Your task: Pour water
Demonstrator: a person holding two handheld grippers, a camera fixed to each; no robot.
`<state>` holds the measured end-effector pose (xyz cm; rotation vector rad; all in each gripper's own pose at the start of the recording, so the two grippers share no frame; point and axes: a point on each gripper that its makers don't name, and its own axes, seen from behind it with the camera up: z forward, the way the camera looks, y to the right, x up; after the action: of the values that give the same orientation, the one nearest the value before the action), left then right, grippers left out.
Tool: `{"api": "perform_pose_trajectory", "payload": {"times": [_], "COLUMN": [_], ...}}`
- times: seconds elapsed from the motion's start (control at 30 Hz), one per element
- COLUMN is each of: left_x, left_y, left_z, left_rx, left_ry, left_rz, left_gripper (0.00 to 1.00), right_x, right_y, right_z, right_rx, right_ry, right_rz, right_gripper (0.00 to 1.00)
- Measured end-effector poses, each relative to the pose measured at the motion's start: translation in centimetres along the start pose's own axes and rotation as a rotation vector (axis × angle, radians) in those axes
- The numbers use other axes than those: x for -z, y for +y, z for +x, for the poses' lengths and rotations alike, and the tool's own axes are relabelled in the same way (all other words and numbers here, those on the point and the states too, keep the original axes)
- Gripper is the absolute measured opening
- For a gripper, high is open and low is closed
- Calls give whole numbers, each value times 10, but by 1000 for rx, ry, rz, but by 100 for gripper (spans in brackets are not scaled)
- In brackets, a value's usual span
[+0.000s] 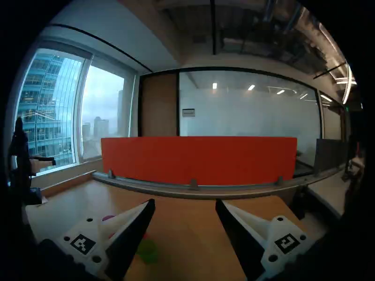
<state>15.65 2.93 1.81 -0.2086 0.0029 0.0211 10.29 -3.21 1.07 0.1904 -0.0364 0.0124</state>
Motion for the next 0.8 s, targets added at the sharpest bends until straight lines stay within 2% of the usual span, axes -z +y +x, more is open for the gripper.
{"api": "perform_pose_trajectory", "payload": {"times": [0.3,0.57,0.8], "left_x": [-3,-3,-1], "left_y": [21,52,69], "left_z": [13,13,12], "left_rx": [11,8,6], "left_ry": [9,-3,-14], "left_rz": [-116,-238,-308], "left_gripper": [96,96,96], "right_x": [4,7,6], "right_y": [-21,-44,-50], "right_z": [6,12,14], "right_rx": [7,-16,-11], "right_ry": [-4,1,-4], "right_rz": [141,273,312], "right_gripper": [100,100,100]}}
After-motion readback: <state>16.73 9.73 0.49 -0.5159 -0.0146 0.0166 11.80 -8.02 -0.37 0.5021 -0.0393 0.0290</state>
